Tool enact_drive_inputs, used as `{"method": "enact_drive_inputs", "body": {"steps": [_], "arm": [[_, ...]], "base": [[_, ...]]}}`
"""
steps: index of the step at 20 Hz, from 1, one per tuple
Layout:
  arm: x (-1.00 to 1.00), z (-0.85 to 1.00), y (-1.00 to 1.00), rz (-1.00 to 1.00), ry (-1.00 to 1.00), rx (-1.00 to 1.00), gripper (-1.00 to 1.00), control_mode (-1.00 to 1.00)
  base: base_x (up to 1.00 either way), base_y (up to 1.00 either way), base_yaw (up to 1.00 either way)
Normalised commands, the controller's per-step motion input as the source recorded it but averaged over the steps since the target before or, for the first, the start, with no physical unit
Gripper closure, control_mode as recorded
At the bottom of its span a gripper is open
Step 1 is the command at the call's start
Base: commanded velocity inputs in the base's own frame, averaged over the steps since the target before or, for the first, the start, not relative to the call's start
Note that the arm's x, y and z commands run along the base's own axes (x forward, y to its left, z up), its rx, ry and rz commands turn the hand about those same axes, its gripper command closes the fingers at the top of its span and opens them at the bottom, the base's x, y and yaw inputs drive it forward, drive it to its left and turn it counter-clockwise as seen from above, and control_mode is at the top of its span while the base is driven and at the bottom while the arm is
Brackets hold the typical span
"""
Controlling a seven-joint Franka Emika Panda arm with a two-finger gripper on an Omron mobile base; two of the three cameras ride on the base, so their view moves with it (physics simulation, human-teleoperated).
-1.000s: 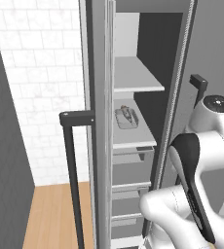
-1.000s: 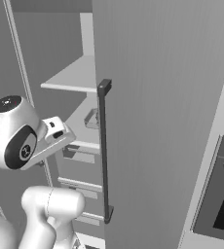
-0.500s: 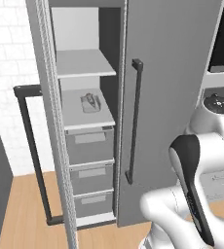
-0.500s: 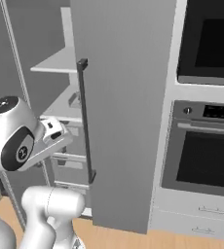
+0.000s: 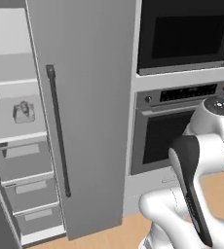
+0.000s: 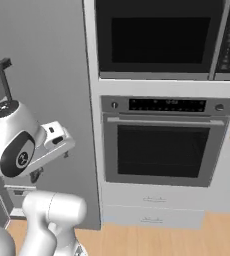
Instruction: Take the meat container that has the fish and place it on the second highest rack of the freezer. Then take the vegetable container that has the corns and place it on the highest rack of the freezer.
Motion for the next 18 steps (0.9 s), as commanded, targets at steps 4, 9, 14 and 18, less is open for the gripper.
{"method": "enact_drive_inputs", "body": {"steps": [4,9,14,18], "arm": [[0.0,0.0,0.0,0.0,0.0,0.0,-1.0,1.0],[0.0,0.0,0.0,0.0,0.0,0.0,-1.0,1.0],[0.0,0.0,0.0,0.0,0.0,0.0,-1.0,1.0],[0.0,0.0,0.0,0.0,0.0,0.0,-1.0,1.0]], "base": [[0.3,-1.0,0.1],[0.31,-1.0,0.17],[0.37,-1.0,0.17],[0.42,-0.99,0.16]]}}
